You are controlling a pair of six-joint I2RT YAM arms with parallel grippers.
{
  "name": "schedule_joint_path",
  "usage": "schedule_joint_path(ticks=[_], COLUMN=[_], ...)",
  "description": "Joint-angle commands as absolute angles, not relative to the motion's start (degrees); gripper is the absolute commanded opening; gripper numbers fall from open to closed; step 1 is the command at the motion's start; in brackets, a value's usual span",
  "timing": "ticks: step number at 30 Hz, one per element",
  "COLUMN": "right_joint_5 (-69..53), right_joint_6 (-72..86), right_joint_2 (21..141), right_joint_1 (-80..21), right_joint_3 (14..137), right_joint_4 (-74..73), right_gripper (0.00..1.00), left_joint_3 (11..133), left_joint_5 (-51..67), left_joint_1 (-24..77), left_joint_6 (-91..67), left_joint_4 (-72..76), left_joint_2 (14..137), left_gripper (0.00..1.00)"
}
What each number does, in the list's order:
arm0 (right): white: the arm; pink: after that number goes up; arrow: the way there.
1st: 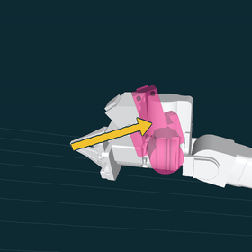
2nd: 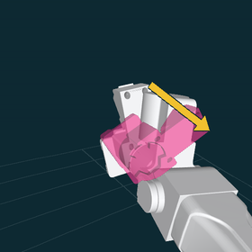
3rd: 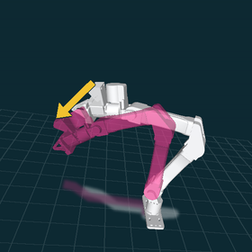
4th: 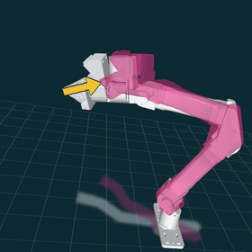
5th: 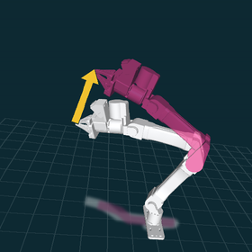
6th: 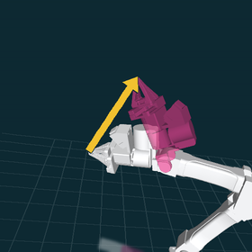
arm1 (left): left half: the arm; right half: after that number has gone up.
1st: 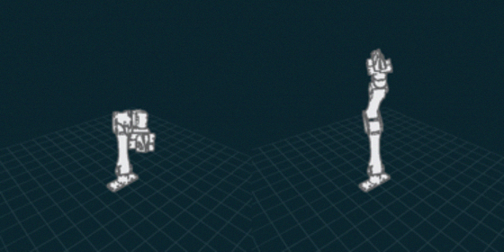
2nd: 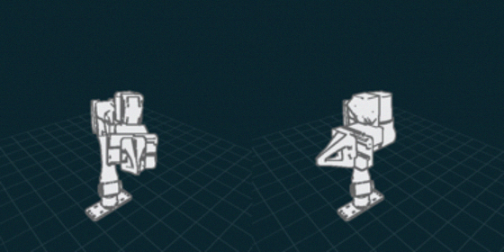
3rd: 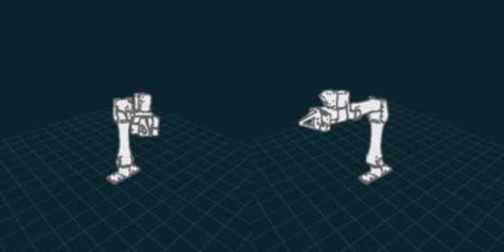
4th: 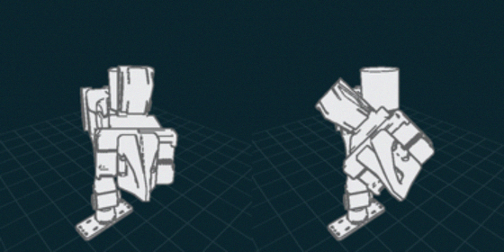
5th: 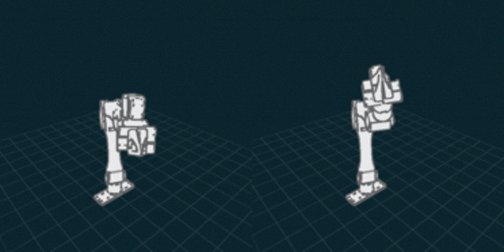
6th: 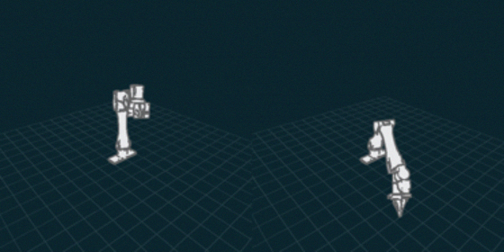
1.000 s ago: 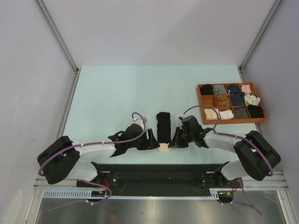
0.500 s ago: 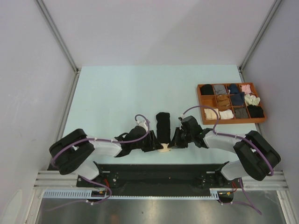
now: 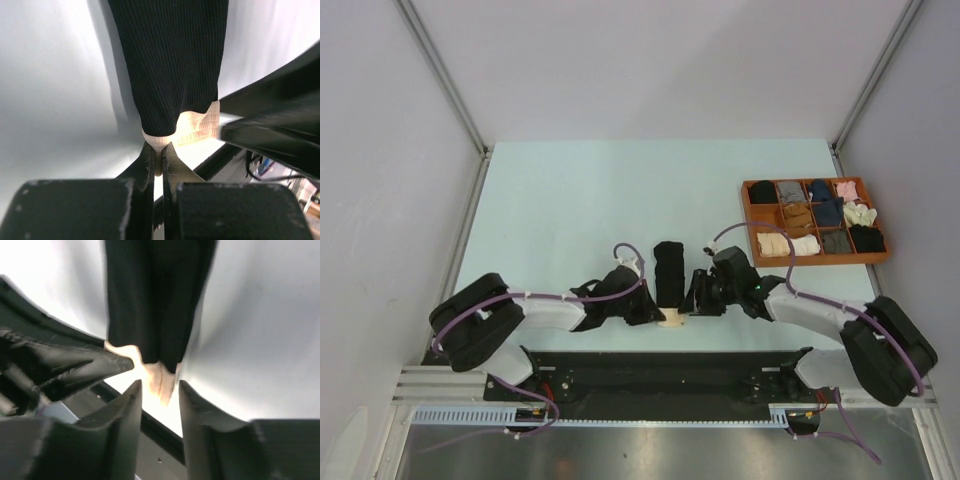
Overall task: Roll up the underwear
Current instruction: Roll the underwear to the center of the board.
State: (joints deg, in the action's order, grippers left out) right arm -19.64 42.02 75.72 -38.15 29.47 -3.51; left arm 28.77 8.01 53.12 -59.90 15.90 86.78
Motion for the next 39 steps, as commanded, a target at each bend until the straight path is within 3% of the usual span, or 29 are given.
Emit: schedule_joint_path(ticks=[1,5,9,18,26,39], right_joint_5=[-14.43,-10.73,-2.31,19.33,26.62,51.73], right_joint_6=[31.15,24.54,18.91,11.87,10.46,19.50], right_joint_2=[65.77,59.52,57.13,66.43,76.81,91.04], right_joint_1=[-41.38,-46.92,-56.76,-77.94,-84.37,-94.04], right_joint_3=[32.16,32.61,32.87,37.61,41.57,49.39], right_joint_4=[-7.82,-8.52,-7.83,-2.99,-1.76,-10.01], right_gripper=[0.49,0.60,0.62,0.66,0.65,0.63], left_joint_3=[31.64,31.73,31.73,31.11,29.97,29.97], left_joint_5=[15.35,21.42,27.85,37.52,41.31,45.09], left_joint_1=[51.08,49.40,46.94,43.60,41.40,38.76], left_joint_6=[-56.08,-54.23,-52.91,-54.58,-55.81,-58.62], left_joint_4=[7.31,2.38,-2.72,-5.10,-4.31,-2.81], left_joint_2=[83.94,82.62,81.83,79.72,80.51,80.95], left_gripper=[0.00,0.00,0.00,0.00,0.00,0.00])
